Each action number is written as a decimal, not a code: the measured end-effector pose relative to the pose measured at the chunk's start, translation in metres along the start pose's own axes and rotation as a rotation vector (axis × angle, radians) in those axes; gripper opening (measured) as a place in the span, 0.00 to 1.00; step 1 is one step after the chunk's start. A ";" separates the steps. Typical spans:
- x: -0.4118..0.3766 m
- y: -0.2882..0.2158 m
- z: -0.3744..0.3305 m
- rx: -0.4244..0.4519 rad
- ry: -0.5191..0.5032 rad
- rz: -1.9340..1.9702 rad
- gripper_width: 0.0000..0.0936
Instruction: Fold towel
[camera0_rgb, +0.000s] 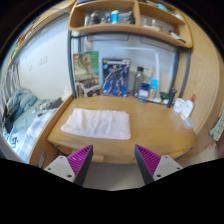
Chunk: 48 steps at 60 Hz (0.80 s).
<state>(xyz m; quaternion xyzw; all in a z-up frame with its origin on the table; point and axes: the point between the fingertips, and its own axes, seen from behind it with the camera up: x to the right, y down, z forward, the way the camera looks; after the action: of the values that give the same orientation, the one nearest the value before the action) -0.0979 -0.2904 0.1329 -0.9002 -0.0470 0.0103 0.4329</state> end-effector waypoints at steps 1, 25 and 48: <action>-0.010 0.003 0.009 -0.009 -0.008 -0.006 0.90; -0.209 -0.023 0.178 -0.104 -0.135 -0.064 0.92; -0.240 -0.042 0.287 -0.139 -0.053 -0.112 0.69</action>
<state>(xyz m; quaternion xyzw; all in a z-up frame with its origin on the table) -0.3570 -0.0639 -0.0190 -0.9235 -0.1092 0.0065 0.3677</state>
